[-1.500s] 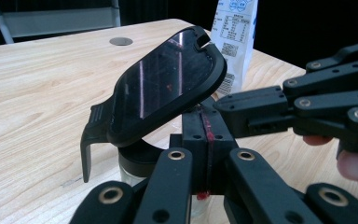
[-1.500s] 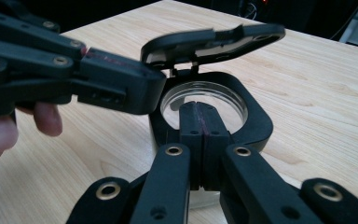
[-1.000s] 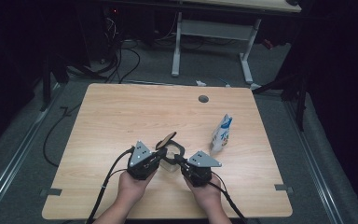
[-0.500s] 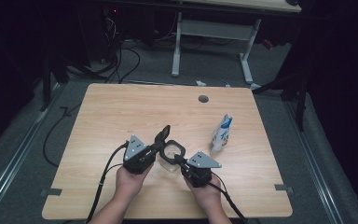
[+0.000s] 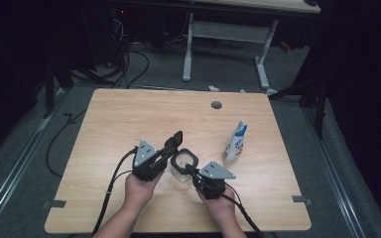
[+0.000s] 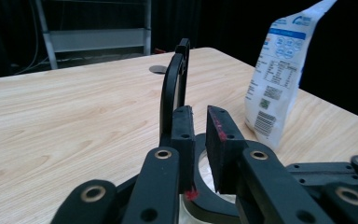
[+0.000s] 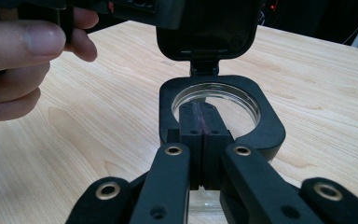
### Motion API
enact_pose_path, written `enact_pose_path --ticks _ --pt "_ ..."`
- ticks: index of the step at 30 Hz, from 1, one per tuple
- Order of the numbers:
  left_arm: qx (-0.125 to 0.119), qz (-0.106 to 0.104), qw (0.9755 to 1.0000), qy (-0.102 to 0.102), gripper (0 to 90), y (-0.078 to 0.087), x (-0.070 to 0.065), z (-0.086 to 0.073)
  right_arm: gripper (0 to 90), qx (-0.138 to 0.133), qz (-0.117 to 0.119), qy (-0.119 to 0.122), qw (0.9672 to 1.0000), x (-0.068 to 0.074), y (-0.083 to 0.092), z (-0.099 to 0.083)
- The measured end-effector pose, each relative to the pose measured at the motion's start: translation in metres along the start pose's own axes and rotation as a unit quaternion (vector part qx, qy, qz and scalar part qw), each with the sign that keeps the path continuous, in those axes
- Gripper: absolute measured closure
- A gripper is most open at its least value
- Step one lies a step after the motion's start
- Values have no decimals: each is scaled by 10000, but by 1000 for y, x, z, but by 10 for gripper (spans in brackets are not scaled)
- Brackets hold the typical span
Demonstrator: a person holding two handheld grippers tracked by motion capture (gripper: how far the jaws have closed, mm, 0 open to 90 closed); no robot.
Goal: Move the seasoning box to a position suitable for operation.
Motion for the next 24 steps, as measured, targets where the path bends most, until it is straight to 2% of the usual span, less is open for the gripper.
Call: enact_pose_path --ticks 15,20,24 --pt "8 274 9996 50 861 -2 9 0 900 -30 8 27 10000 0 0 0" --pt "14 264 9996 62 862 -1 8 0 900 -28 10 31 10000 0 0 0" --pt "21 199 9998 -66 851 2 3 -1 896 -20 8 43 10000 0 0 0"
Point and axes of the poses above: each handheld gripper's, and its own axes: y roughly backward along the jaws, z roughly out of its top, x roughly to its left, the point moved 9 cm from there along -y, roughly forward along the jaws, and after that the axes turned 11 degrees about x, right-handed, at the moved point
